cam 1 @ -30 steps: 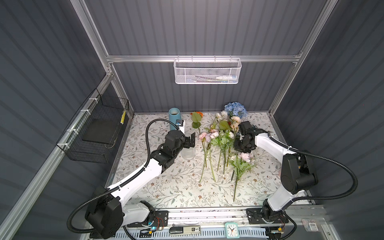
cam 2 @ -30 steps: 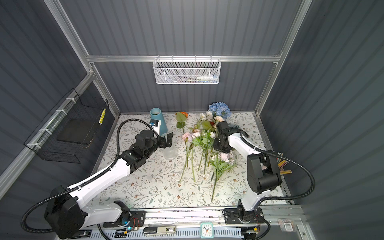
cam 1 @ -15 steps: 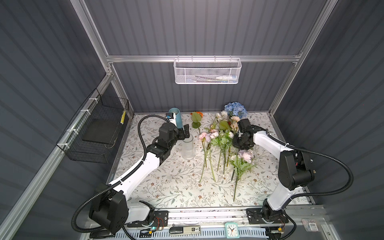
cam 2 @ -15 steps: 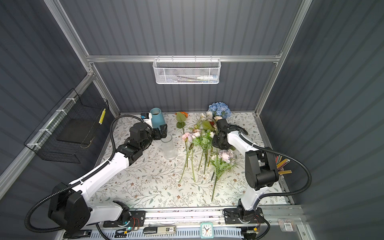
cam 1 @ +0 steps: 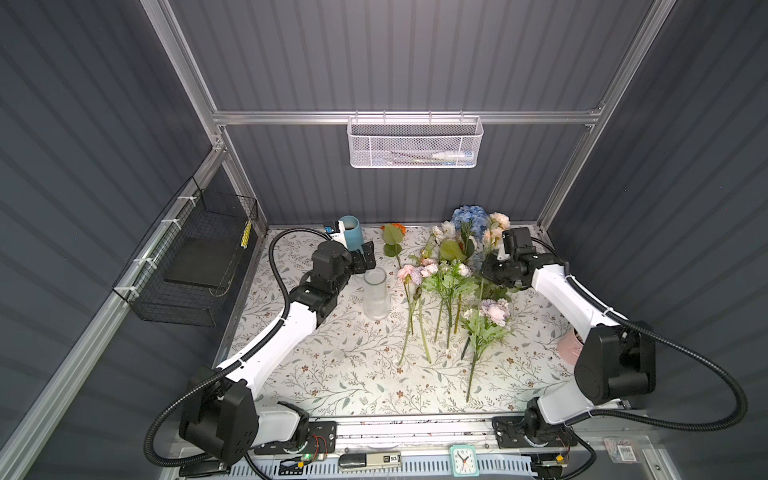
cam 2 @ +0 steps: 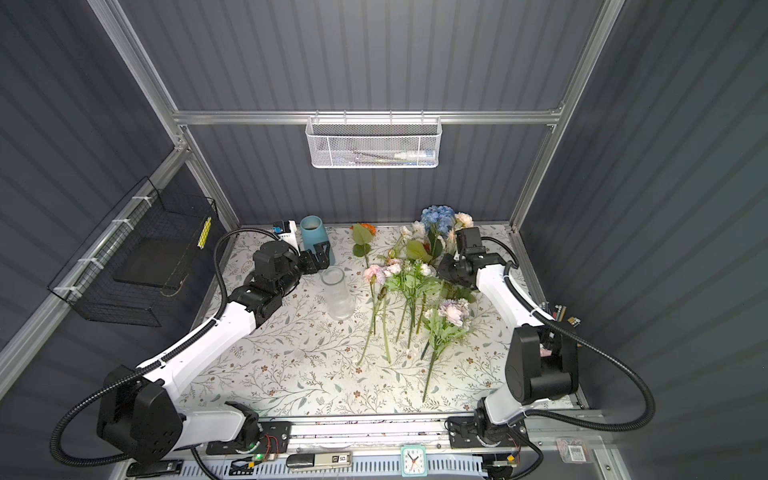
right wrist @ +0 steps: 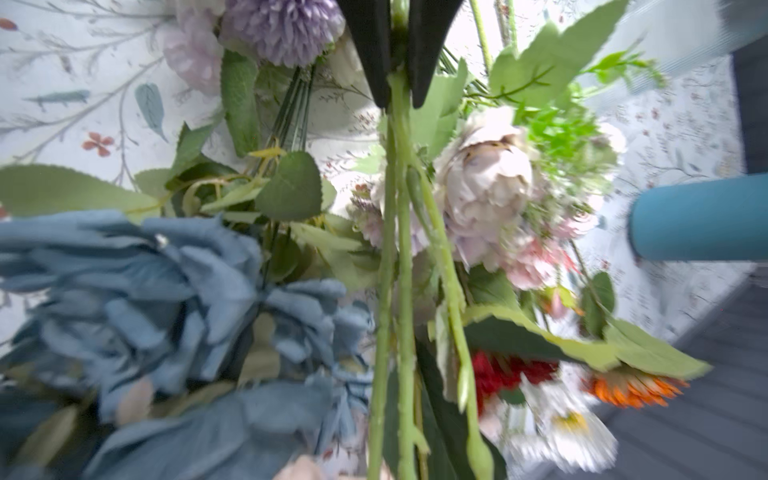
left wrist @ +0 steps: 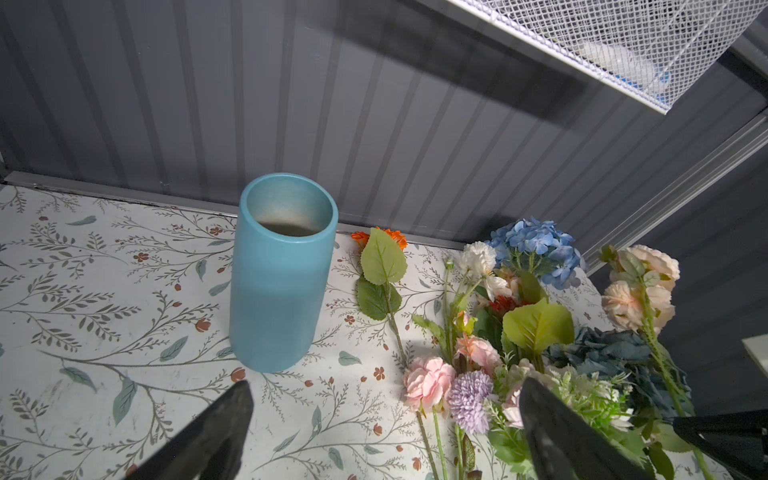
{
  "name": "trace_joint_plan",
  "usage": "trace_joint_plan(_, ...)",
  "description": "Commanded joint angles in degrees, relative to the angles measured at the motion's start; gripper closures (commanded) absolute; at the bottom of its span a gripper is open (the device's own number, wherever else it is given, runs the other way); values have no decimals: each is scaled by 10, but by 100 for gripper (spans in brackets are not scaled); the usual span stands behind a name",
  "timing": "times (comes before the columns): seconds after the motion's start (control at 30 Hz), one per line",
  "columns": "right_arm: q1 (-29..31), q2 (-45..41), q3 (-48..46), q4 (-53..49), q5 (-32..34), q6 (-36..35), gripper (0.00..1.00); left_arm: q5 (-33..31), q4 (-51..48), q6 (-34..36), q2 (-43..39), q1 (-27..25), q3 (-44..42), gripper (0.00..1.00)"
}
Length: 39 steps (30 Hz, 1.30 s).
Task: Arrange the flowers into the vase
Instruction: 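Lift the peach carnation stems upward out of the pile with right gripper, then carry the carnation over the glass vase and lower stems in with right gripper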
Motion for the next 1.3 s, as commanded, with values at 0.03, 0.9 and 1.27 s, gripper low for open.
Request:
trace_joint_plan(0.03, -16, -3, -15, 51, -82, 5, 100, 21, 12, -9, 7, 5, 22, 0)
trace_joint_plan(0.9, 208, -72, 110, 429, -71, -109, 100, 278, 37, -142, -20, 244, -60, 0)
trace_joint_plan(1.27, 328, 84, 175, 708, -24, -271, 100, 334, 45, -162, -18, 244, -91, 0)
